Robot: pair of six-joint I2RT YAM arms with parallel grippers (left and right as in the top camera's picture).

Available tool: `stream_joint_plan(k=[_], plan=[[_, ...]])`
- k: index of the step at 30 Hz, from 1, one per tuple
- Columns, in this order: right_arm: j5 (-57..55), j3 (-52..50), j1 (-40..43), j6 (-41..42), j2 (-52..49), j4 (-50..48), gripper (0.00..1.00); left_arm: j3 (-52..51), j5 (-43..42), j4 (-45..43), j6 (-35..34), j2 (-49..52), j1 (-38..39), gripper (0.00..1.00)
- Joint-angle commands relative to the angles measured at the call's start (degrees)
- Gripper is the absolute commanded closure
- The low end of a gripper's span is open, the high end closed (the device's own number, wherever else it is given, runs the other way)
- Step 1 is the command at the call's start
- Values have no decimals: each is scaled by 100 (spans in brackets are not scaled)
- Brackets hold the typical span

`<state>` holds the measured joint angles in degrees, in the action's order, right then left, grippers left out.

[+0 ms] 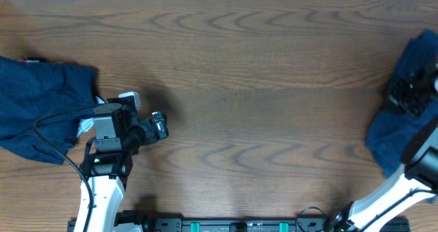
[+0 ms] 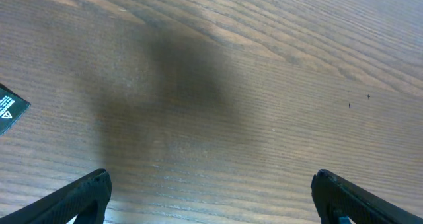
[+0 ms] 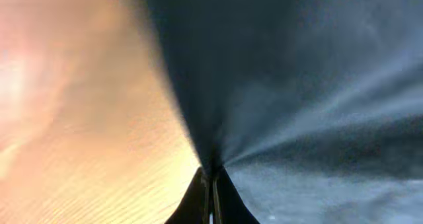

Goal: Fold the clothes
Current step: 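Grasp the edge of the navy shorts with the right gripper, then drag the navy shorts leftward to the table center with the right gripper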

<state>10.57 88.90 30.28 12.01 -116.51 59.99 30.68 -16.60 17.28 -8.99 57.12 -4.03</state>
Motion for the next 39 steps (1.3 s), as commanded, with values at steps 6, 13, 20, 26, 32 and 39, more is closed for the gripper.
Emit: stream_joint_plan(k=[6,13,20,26,32,39], plan=[[175,1429,-2055,-393,846,466,99,138,-76,-26,59,9,-13,2],[345,2251,-3556,-140,850,254,99,138,-76,-26,59,11,-13,2],[358,2734,-4662,251,850,-898,99,138,-74,-26,59,11,-13,2],[297,2774,-5104,691,850,-1867,99,138,-74,-31,59,11,-13,2],[286,2774,-5165,590,850,-1438,99,138,-74,-31,59,11,-13,2],[-1272,2774,-5163,925,922,131,99,138,-74,-114,59,11,-13,2]])
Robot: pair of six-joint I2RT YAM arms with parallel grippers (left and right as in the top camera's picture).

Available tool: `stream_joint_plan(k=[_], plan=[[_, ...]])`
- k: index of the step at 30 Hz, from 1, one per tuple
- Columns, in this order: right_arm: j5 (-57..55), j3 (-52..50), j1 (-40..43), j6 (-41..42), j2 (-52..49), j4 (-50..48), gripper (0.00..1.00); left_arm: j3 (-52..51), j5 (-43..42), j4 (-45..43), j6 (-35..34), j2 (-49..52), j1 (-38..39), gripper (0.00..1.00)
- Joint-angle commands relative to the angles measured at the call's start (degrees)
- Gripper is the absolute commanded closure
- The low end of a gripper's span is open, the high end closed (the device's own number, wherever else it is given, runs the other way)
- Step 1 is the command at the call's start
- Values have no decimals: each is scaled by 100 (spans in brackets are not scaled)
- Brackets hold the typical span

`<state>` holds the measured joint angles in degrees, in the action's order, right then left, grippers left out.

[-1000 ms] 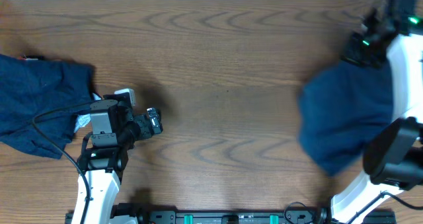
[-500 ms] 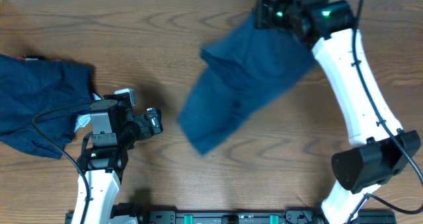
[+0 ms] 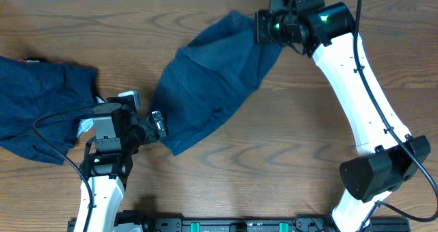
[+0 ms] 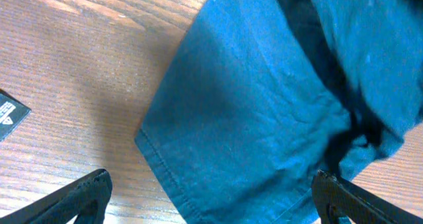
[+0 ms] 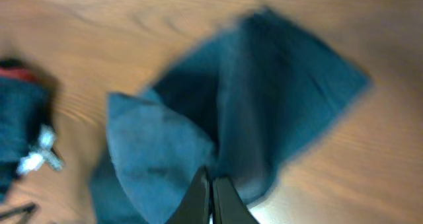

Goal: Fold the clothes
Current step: 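Drag the navy shorts leftward to the table center with the right gripper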

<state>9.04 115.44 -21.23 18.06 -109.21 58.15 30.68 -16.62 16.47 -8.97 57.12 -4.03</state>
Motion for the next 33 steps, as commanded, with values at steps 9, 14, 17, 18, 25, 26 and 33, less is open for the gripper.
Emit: stream_joint_plan(k=[9,14,17,18,25,26,33], plan=[[-3329,120,70,1853,483,2221,99,138,-72,-55,57,11,-13,2],[-3373,66,94,2162,483,3147,99,138,-72,-55,57,11,-13,2],[-3637,63,94,2559,483,3759,99,138,-70,-55,57,11,-13,2],[-3674,55,94,2601,483,3919,99,138,-70,-55,57,11,-13,2],[-2848,-365,81,2332,485,3917,96,138,-72,-52,57,11,-13,2],[-2868,-455,81,2371,483,3915,95,138,-70,-52,59,11,-13,2],[-3152,-1143,216,2994,485,3910,63,138,-70,-79,59,11,-13,2]])
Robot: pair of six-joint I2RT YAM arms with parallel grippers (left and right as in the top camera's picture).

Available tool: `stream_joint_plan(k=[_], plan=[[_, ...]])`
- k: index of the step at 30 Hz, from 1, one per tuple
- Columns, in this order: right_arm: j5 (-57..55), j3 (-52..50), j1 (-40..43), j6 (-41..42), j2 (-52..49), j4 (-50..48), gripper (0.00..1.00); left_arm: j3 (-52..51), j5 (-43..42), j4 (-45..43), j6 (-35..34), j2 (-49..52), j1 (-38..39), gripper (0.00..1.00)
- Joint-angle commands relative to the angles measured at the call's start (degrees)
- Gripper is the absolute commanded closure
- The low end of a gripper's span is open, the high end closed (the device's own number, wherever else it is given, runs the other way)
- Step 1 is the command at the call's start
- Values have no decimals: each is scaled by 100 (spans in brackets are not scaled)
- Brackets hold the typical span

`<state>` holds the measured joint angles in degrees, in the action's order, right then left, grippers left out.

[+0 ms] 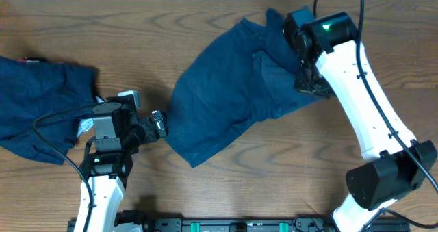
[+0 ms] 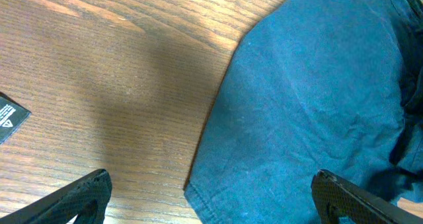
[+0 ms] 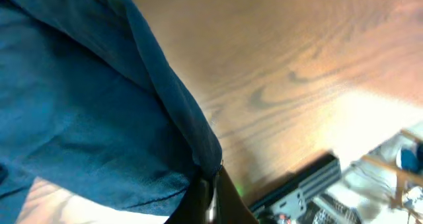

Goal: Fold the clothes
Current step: 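Drag the navy shorts leftward to the table center with the right gripper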

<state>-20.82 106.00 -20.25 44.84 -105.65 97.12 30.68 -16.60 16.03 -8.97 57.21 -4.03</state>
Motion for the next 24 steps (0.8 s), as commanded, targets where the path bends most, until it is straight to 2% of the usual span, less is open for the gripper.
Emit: stream_joint_plan(k=[1,2,3,4,5,7,8,9,10,12,15,18,19,24], plan=[[-170,-289,142,315,129,11,53,138,-72,-50,59,2,-13,2],[-170,-365,162,315,129,-2,53,138,-72,-55,59,2,-13,2],[-168,-442,184,317,129,-15,62,138,-72,-59,59,2,-13,2],[-173,-535,208,363,129,-20,85,138,-72,-59,59,2,-13,2],[-173,-649,245,476,129,-20,89,138,-72,-57,59,2,-13,2],[-168,-920,328,664,129,-63,89,138,-72,-57,59,2,-13,2],[-168,-1073,365,682,129,-151,80,138,-72,-59,59,2,-13,2],[-168,-1209,387,682,129,-245,61,138,-72,-68,59,2,-13,2],[-166,-1366,420,680,129,-356,35,138,-72,-74,59,2,-13,2],[-164,-1648,461,678,129,-595,22,138,-72,-76,59,2,-13,2],[-149,-1805,459,455,129,-979,17,138,-79,-59,55,2,-13,2],[4,-1626,409,-269,195,-1528,3,138,-214,74,52,31,-13,2],[144,-1491,402,-514,245,-1692,1,138,-337,111,52,66,-13,2],[866,-446,446,-1200,404,-2039,1,138,-1246,221,-107,466,-13,2]])
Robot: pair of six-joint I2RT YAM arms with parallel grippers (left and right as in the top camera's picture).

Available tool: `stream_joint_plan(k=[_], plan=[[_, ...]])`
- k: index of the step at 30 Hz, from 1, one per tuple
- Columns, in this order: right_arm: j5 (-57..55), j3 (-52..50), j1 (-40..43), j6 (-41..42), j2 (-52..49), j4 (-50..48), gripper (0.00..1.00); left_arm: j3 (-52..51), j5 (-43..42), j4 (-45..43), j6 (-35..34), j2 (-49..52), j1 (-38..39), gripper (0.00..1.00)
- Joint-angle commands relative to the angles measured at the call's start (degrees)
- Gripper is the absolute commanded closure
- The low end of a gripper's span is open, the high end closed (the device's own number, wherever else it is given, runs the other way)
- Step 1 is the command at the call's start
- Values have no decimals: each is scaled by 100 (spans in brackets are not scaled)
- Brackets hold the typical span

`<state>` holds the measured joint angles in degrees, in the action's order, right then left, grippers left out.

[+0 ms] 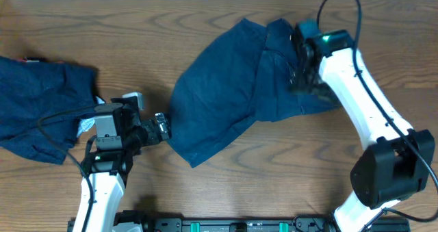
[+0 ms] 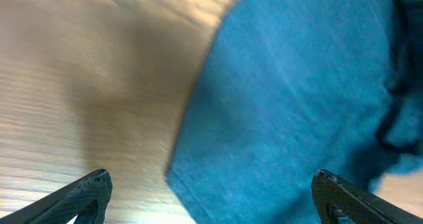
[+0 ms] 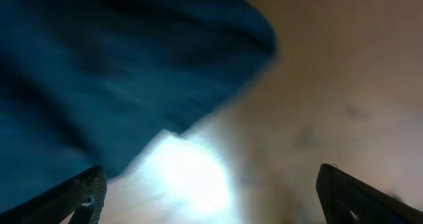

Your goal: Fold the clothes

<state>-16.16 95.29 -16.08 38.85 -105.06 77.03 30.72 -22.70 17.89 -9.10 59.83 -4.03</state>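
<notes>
A dark blue garment (image 1: 226, 95) lies crumpled and partly spread across the middle of the wooden table (image 1: 274, 181). My right gripper (image 1: 300, 81) hovers over its right part, open, with nothing between its fingers. In the blurred right wrist view the cloth (image 3: 99, 65) fills the upper left, above the gripper (image 3: 211, 178). My left gripper (image 1: 162, 127) stands open just left of the garment's lower left corner. In the left wrist view the cloth (image 2: 297, 105) covers the right half, and its edge runs between the spread fingers of the gripper (image 2: 210, 184).
A pile of other dark blue clothes (image 1: 37, 109) lies at the table's left edge, with a small white tag (image 1: 85, 126) beside it. The table's far edge runs along the top of the overhead view.
My right gripper has opened and let go of the garment, whose right part now rests on the table. The left gripper has shifted a little towards the cloth's edge.
My right gripper was shut on the garment at the table's far right, with the middle bare. Then it held the garment at the far middle, the cloth trailing towards my left gripper. Then the cloth lay spread in the middle, still gripped. Now it is released.
</notes>
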Motion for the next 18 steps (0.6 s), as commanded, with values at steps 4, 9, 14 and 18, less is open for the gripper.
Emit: stream_joint_plan(k=[4,9,14,18], plan=[[820,1679,42,-1034,356,20,1,133,-1121,136,-437,699,-11,2],[914,2656,42,-1283,356,275,1,133,-1180,592,-634,1353,-2,2],[918,3034,35,-1412,356,424,1,133,-1178,826,-970,1851,-2,2],[918,3051,26,-1412,356,455,1,133,-1180,804,-1268,2293,17,2]])
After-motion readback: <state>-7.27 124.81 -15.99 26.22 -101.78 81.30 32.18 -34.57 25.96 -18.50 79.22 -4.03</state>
